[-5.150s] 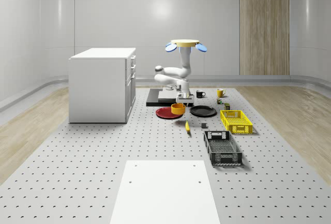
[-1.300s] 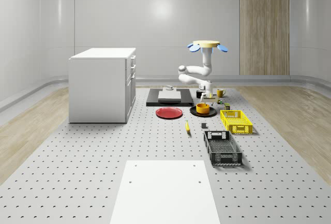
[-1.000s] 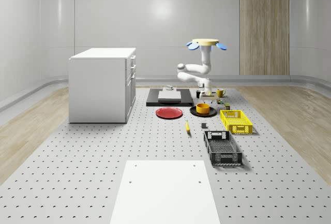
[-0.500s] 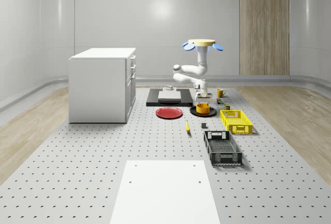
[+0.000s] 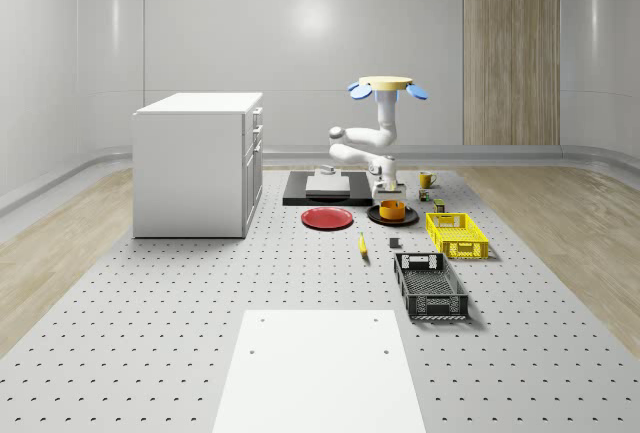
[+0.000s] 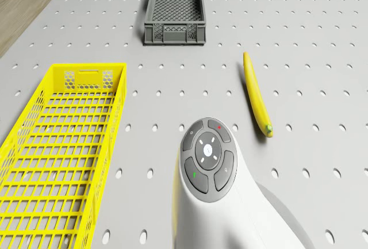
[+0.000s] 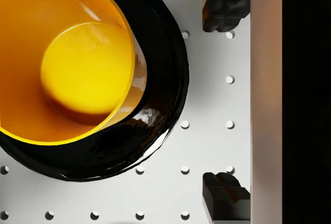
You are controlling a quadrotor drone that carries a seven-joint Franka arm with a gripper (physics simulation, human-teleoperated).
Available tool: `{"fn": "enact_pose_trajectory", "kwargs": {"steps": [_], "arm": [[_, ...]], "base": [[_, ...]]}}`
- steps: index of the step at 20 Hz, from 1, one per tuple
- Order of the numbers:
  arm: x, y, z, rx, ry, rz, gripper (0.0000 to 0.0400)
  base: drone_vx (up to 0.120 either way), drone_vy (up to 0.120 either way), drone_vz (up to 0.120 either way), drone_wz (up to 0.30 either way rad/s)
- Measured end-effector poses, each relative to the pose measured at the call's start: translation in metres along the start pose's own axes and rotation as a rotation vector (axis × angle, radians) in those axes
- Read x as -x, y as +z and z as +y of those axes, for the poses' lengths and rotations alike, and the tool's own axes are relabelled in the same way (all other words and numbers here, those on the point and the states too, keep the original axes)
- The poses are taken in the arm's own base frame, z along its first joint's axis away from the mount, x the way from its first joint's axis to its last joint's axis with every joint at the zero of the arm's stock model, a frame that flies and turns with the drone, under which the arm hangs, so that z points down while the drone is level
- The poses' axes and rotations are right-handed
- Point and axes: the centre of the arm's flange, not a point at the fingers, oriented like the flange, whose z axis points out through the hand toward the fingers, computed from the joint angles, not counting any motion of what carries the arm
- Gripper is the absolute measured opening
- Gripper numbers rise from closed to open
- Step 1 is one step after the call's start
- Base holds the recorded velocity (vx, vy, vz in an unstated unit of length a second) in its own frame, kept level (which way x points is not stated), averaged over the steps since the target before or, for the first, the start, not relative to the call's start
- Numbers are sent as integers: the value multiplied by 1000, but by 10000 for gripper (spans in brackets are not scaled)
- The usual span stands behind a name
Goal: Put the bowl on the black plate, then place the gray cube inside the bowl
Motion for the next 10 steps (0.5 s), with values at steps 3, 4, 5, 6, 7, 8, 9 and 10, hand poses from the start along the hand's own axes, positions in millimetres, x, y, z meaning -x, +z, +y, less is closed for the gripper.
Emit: {"fn": "enact_pose_trajectory", "kwargs": {"steps": [3, 4, 5, 6, 7, 8, 9, 10], "arm": [[0, 0, 0, 0, 0, 0, 400], [0, 0, 0, 0, 0, 0, 400], [0, 0, 0, 0, 0, 0, 400], [0, 0, 0, 0, 0, 0, 400], [0, 0, 0, 0, 0, 0, 400], [0, 0, 0, 0, 0, 0, 400], [0, 0, 0, 0, 0, 0, 400], [0, 0, 0, 0, 0, 0, 400]], "base": [[120, 40, 0, 0], [120, 0, 0, 0], [120, 0, -120, 0], [120, 0, -120, 0], [120, 0, -120, 0], [120, 0, -120, 0], [120, 0, -120, 0], [120, 0, -120, 0]]}}
